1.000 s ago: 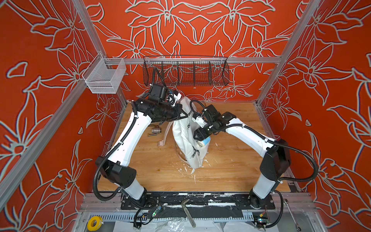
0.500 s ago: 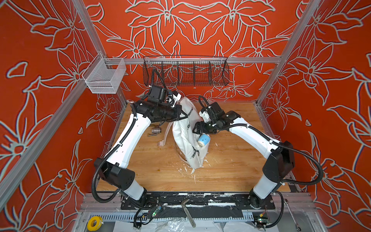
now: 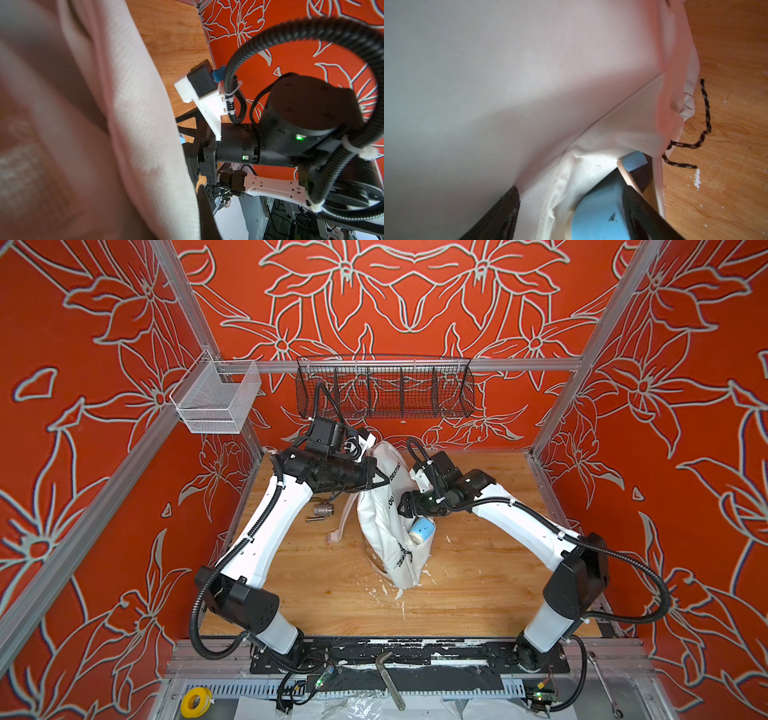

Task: Pack books, pencil case, and school supplies into a backpack
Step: Place the pencil sharpener in the student bag.

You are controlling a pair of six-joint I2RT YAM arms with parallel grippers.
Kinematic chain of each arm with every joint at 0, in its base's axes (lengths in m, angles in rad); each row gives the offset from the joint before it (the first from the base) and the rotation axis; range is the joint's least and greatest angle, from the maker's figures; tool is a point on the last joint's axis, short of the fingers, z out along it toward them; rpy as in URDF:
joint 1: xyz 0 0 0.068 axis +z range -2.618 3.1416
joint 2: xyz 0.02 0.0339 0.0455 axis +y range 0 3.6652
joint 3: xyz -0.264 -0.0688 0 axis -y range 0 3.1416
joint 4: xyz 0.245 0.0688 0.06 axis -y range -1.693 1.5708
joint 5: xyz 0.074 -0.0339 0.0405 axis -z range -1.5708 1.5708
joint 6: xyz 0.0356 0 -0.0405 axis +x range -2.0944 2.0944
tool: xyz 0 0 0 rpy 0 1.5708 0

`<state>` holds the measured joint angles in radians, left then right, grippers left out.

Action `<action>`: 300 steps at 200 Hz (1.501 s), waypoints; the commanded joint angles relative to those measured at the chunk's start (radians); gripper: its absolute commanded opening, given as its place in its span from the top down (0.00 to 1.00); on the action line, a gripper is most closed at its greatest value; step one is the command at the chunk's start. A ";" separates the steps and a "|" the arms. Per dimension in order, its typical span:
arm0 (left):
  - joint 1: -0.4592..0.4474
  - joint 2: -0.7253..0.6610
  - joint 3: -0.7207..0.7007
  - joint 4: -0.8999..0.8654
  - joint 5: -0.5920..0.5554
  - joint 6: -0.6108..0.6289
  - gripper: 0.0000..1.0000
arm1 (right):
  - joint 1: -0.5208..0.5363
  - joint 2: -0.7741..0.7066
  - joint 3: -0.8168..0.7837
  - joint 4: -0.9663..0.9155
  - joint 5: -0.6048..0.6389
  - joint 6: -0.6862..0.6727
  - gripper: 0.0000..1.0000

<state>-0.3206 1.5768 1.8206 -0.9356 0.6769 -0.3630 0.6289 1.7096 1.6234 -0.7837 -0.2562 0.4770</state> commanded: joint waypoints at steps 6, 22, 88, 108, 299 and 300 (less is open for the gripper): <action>-0.018 -0.046 -0.001 0.054 0.040 0.002 1.00 | 0.006 0.035 0.045 -0.097 -0.050 0.053 0.21; -0.023 -0.059 -0.013 0.068 0.039 -0.005 1.00 | 0.008 0.043 -0.023 -0.045 -0.109 0.101 0.21; -0.027 -0.092 -0.072 0.099 0.049 -0.015 1.00 | 0.003 0.133 -0.072 -0.050 -0.071 0.203 0.18; -0.027 -0.100 -0.076 0.108 0.047 -0.017 1.00 | 0.002 0.167 -0.011 -0.169 0.041 0.206 0.16; -0.026 -0.128 -0.167 0.157 0.061 -0.055 1.00 | 0.026 0.021 -0.312 0.642 -0.070 0.185 0.15; -0.025 -0.128 -0.167 0.156 0.060 -0.054 1.00 | 0.026 0.019 -0.314 0.646 -0.072 0.184 0.15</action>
<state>-0.3344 1.5024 1.6398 -0.8356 0.6567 -0.4313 0.6495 1.7805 1.3937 -0.4118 -0.2111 0.6941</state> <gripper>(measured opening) 0.056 0.859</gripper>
